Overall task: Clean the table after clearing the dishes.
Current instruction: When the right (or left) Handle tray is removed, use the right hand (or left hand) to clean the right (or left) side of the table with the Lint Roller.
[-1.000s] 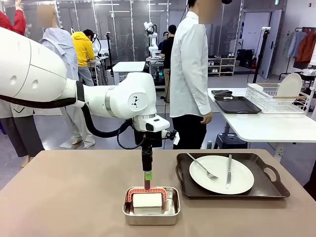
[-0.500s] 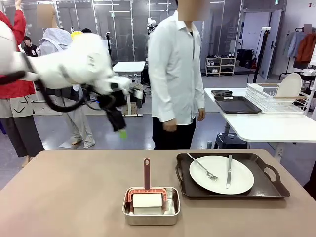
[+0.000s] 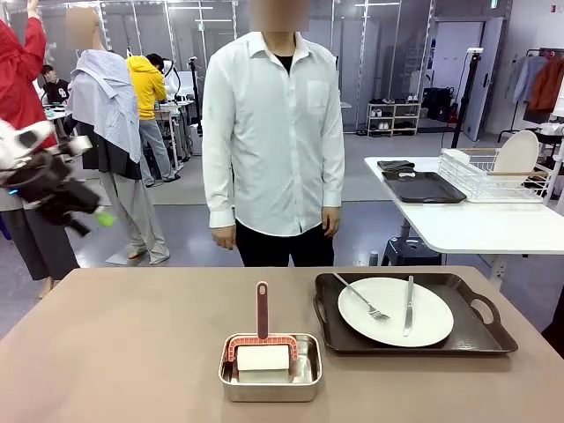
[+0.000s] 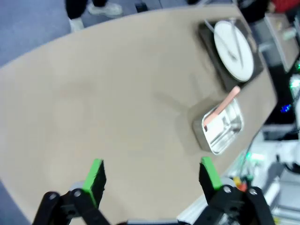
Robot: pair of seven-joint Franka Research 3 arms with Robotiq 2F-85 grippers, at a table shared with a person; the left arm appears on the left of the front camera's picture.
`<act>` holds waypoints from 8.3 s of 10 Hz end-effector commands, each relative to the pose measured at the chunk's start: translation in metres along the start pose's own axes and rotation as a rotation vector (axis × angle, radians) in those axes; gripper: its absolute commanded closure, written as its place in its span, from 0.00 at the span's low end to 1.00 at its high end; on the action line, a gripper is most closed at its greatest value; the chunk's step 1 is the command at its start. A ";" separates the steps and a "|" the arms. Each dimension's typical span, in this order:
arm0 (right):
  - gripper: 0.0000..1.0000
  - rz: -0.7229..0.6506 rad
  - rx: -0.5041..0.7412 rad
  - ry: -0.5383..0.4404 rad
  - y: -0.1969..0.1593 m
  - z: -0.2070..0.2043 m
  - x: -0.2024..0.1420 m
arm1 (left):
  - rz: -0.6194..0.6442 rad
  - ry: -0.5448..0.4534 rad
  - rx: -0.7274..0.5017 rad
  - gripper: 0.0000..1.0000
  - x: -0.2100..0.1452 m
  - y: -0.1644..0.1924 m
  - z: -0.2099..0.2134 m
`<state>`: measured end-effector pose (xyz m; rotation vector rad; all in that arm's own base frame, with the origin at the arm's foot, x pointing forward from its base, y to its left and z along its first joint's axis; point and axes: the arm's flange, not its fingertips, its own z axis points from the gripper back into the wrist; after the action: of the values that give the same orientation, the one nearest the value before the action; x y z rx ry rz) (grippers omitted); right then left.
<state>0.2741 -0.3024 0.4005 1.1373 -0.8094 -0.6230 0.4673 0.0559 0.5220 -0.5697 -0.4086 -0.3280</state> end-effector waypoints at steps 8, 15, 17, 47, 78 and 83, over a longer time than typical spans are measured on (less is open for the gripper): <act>0.00 -0.004 0.012 -0.009 0.003 0.000 0.000 | 0.618 -0.657 -0.256 0.00 -0.203 0.177 0.087; 0.00 -0.004 0.012 -0.009 0.003 0.000 0.000 | 0.628 -0.605 -0.274 0.00 -0.199 0.170 0.095; 0.00 -0.004 0.012 -0.009 0.003 0.000 0.000 | 0.628 -0.605 -0.274 0.00 -0.199 0.170 0.095; 0.00 1.061 -0.226 1.105 0.253 -0.390 -0.278 | 0.628 -0.605 -0.274 0.00 -0.199 0.170 0.095; 0.00 1.469 -0.144 2.019 0.255 -0.630 -0.431 | 0.628 -0.605 -0.274 0.00 -0.199 0.170 0.095; 0.00 1.425 -0.128 2.024 0.241 -0.632 -0.440 | 0.628 -0.605 -0.274 0.00 -0.199 0.170 0.095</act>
<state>0.5422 0.4443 0.3903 0.3281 0.3953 1.5399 0.3385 0.2814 0.4230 -1.0132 -0.7425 0.4012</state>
